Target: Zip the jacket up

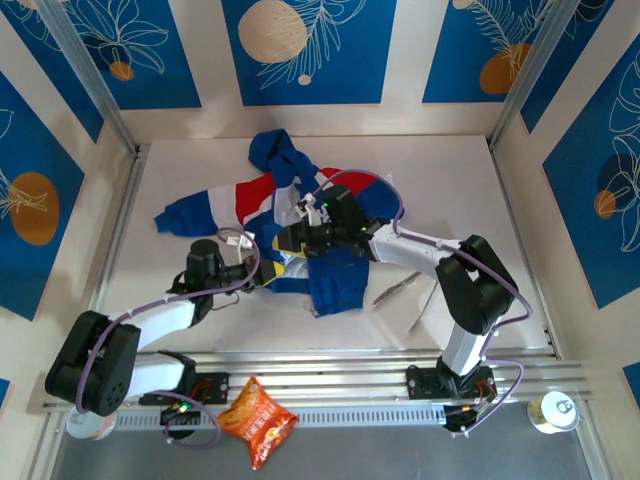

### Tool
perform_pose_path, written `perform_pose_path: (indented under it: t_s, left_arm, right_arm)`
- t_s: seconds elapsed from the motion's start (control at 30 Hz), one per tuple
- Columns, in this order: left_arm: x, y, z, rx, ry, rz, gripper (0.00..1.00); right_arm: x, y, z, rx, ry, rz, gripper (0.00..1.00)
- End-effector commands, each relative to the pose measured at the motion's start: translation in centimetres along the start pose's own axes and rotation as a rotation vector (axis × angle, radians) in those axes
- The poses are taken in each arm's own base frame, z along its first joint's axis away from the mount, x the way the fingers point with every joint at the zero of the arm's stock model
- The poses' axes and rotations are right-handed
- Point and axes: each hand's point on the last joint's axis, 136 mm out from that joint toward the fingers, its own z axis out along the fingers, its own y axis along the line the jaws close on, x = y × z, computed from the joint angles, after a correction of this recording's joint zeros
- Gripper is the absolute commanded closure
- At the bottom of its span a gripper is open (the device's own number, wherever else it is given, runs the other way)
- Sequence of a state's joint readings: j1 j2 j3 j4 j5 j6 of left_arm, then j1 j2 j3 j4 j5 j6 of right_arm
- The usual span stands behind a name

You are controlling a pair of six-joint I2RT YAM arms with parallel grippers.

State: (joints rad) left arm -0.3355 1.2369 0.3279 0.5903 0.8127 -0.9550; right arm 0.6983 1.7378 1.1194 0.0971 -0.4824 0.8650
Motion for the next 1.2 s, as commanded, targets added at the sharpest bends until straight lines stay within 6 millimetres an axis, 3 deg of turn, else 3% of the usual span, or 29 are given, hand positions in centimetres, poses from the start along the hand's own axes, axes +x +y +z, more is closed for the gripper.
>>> perform_pose_path:
  t_s: [0.0, 0.2, 0.43, 0.7, 0.8, 1.0, 1.03, 1.1, 1.17]
  left_arm:
    - [-0.7, -1.8, -0.6, 0.05, -0.003, 0.02, 1.0]
    - [-0.9, -2.3, -1.1, 0.041, 0.004, 0.015, 1.0]
    - [-1.2, -3.5, -1.4, 0.077, 0.011, 0.027, 1.0]
    - [-0.7, -4.1, -1.7, 0.093, 0.029, 0.031, 1.0]
    - [-0.6, -4.2, -1.9, 0.09, 0.035, 0.036, 1.0]
    - [-0.7, -3.8, -2.3, 0.069, 0.026, 0.042, 1.0]
    - [-0.7, -3.7, -2.4, 0.065, 0.024, 0.043, 0.98]
    - [-0.8, -3.6, -2.7, 0.054, 0.016, 0.048, 0.74]
    - [-1.0, -3.4, -3.2, 0.025, -0.002, 0.064, 0.58]
  right_arm:
    - [-0.7, 2.1, -1.6, -0.027, -0.078, -0.094, 0.45]
    - [-1.1, 2.3, -4.3, 0.031, -0.184, -0.178, 0.42]
    - [-0.1, 3.8, -2.3, -0.101, -0.094, -0.203, 0.45]
    - [-0.8, 2.8, -0.7, -0.061, -0.074, -0.193, 0.51]
    - [-0.6, 2.9, -0.5, -0.078, -0.06, -0.191, 0.59]
    - [-0.3, 3.5, 0.1, -0.1, -0.03, -0.192, 0.92]
    - [-0.3, 3.3, 0.1, -0.092, -0.037, -0.188, 0.99]
    - [-0.3, 2.9, 0.2, -0.073, -0.047, -0.169, 1.0]
    - [-0.6, 2.5, 0.0, -0.043, -0.066, -0.143, 1.0]
